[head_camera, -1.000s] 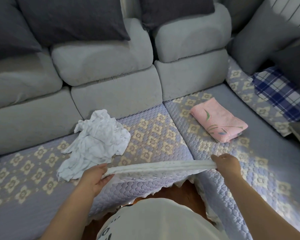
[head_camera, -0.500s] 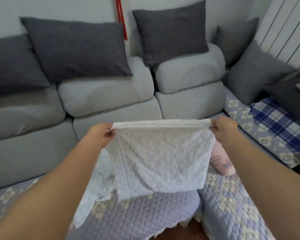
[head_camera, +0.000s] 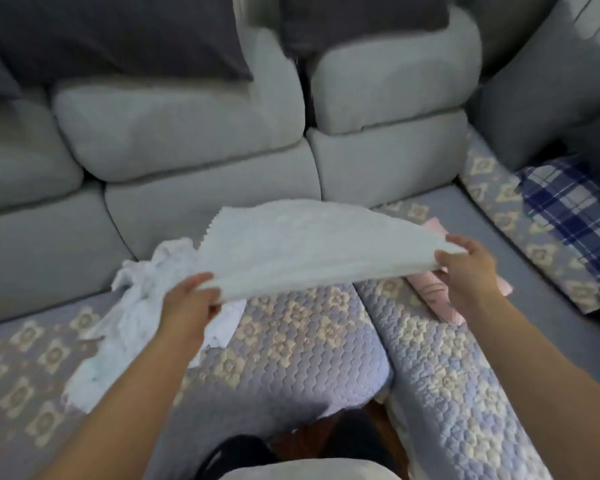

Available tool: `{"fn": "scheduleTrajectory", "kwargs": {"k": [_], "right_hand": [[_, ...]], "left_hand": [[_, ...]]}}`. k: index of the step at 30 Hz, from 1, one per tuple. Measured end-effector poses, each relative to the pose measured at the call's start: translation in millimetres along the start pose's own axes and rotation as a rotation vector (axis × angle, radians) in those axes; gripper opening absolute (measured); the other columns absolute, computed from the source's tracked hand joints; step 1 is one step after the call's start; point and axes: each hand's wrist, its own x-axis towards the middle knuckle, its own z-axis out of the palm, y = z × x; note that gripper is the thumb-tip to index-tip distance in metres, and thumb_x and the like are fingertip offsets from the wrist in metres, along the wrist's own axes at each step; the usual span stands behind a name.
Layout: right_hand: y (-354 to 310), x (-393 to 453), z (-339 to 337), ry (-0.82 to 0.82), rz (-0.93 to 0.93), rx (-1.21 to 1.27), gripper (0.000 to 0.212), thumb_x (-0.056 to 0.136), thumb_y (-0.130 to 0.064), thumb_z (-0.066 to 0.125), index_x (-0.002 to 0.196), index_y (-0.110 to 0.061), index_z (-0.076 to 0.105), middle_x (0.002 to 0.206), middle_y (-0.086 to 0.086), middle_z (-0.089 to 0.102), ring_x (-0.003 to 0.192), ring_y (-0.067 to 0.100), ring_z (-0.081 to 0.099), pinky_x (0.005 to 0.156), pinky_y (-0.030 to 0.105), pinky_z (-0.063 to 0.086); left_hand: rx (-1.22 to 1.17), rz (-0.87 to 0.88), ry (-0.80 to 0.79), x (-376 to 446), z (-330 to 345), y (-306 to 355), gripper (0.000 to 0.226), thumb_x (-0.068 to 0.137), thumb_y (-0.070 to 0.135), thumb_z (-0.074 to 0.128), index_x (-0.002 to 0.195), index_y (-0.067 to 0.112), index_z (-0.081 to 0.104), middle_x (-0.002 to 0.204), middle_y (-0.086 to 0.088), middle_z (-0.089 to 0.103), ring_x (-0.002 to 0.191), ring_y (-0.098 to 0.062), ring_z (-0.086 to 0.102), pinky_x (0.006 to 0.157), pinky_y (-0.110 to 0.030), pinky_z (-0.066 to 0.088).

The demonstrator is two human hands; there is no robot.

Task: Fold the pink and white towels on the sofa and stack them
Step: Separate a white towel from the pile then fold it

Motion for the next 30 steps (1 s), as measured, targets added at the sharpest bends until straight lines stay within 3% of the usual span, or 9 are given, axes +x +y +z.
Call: {"fn": "scheduleTrajectory", "kwargs": {"k": [3, 11, 15, 17, 19, 22, 25, 28, 30], "right_hand": [[83.5, 32.2, -26.7, 0.06, 0.131, -0.127, 0.043, 0.085, 0.012, 0.061, 0.12, -0.015, 0.062, 0.092, 0.011, 0.06, 0.073, 0.027, 0.058, 0.064, 0.038, 0.053], [338.3, 165.4, -84.1, 0.199, 0.436, -0.432, 0.058, 0.072, 0.019, 0.059, 0.112, -0.023, 0.059, 0.092, 0.016, 0.063, 0.067, 0.025, 0.056, 0.056, 0.034, 0.045], [365.6, 171.1, -110.8, 0.212, 0.511, -0.528, 0.058, 0.073, 0.018, 0.063, 0.119, -0.018, 0.059, 0.086, 0.011, 0.063, 0.069, 0.027, 0.059, 0.061, 0.037, 0.05], [357.2, 163.3, -119.1, 0.22, 0.521, -0.604, 0.056, 0.074, 0.015, 0.062, 0.12, -0.016, 0.059, 0.087, 0.011, 0.064, 0.065, 0.027, 0.057, 0.06, 0.035, 0.049], [342.4, 157.4, -115.9, 0.231, 0.474, -0.846, 0.055, 0.075, 0.006, 0.058, 0.124, -0.019, 0.056, 0.108, 0.014, 0.065, 0.084, 0.033, 0.062, 0.077, 0.041, 0.054], [315.2, 139.6, -73.3, 0.079, 0.226, -1.156, 0.06, 0.076, 0.001, 0.055, 0.132, -0.019, 0.051, 0.138, 0.017, 0.045, 0.126, 0.039, 0.044, 0.104, 0.05, 0.04], [306.6, 117.3, 3.9, -0.252, 0.026, -1.088, 0.058, 0.083, 0.003, 0.049, 0.135, -0.021, 0.049, 0.142, 0.009, 0.038, 0.117, 0.03, 0.048, 0.09, 0.042, 0.049], [322.8, 101.8, 70.5, -0.531, -0.075, -1.058, 0.051, 0.089, -0.004, 0.049, 0.135, -0.026, 0.048, 0.143, 0.001, 0.037, 0.108, 0.018, 0.052, 0.077, 0.032, 0.047], [335.9, 92.3, 103.5, -0.601, -0.097, -1.07, 0.046, 0.092, -0.007, 0.051, 0.134, -0.027, 0.049, 0.14, 0.0, 0.04, 0.115, 0.019, 0.054, 0.079, 0.03, 0.045]], "left_hand": [[0.075, -0.163, 0.045, 2.1, 7.1, -95.1, 0.023, 0.091, -0.001, 0.061, 0.106, 0.015, 0.07, 0.089, -0.01, 0.067, 0.073, -0.021, 0.059, 0.066, -0.032, 0.047], [0.426, -0.322, 0.197, 46.0, 65.1, -363.8, 0.034, 0.09, -0.003, 0.059, 0.097, 0.029, 0.069, 0.102, -0.005, 0.068, 0.078, -0.02, 0.063, 0.065, -0.029, 0.051], [0.625, -0.352, 0.161, 28.2, 64.3, -399.0, 0.024, 0.09, 0.012, 0.059, 0.099, 0.033, 0.068, 0.111, -0.007, 0.068, 0.093, -0.027, 0.068, 0.087, -0.045, 0.056], [0.927, -0.332, -0.011, 16.3, 57.9, -395.2, 0.031, 0.095, 0.017, 0.053, 0.123, 0.022, 0.064, 0.123, -0.012, 0.066, 0.105, -0.026, 0.065, 0.093, -0.036, 0.05], [1.166, -0.314, -0.058, 14.4, 52.5, -375.5, 0.038, 0.099, 0.019, 0.051, 0.137, 0.015, 0.053, 0.126, -0.015, 0.058, 0.109, -0.028, 0.061, 0.089, -0.035, 0.046], [1.424, -0.055, 0.002, 43.1, 43.0, -326.5, 0.043, 0.094, 0.022, 0.058, 0.136, 0.015, 0.052, 0.123, -0.017, 0.053, 0.104, -0.036, 0.061, 0.084, -0.046, 0.05], [1.709, 0.487, -0.059, 114.5, 35.8, -287.8, 0.053, 0.08, 0.02, 0.072, 0.132, 0.014, 0.06, 0.134, -0.019, 0.056, 0.119, -0.043, 0.056, 0.094, -0.056, 0.049], [1.931, 0.791, -0.178, 189.2, 43.2, -251.9, 0.06, 0.087, 0.026, 0.06, 0.146, 0.021, 0.049, 0.159, -0.017, 0.035, 0.148, -0.045, 0.024, 0.115, -0.068, 0.018], [2.107, 0.784, -0.217, 231.8, 43.3, -239.1, 0.066, 0.093, 0.039, 0.054, 0.155, 0.028, 0.033, 0.166, -0.013, 0.015, 0.152, -0.045, 0.004, 0.115, -0.073, 0.0]]}}
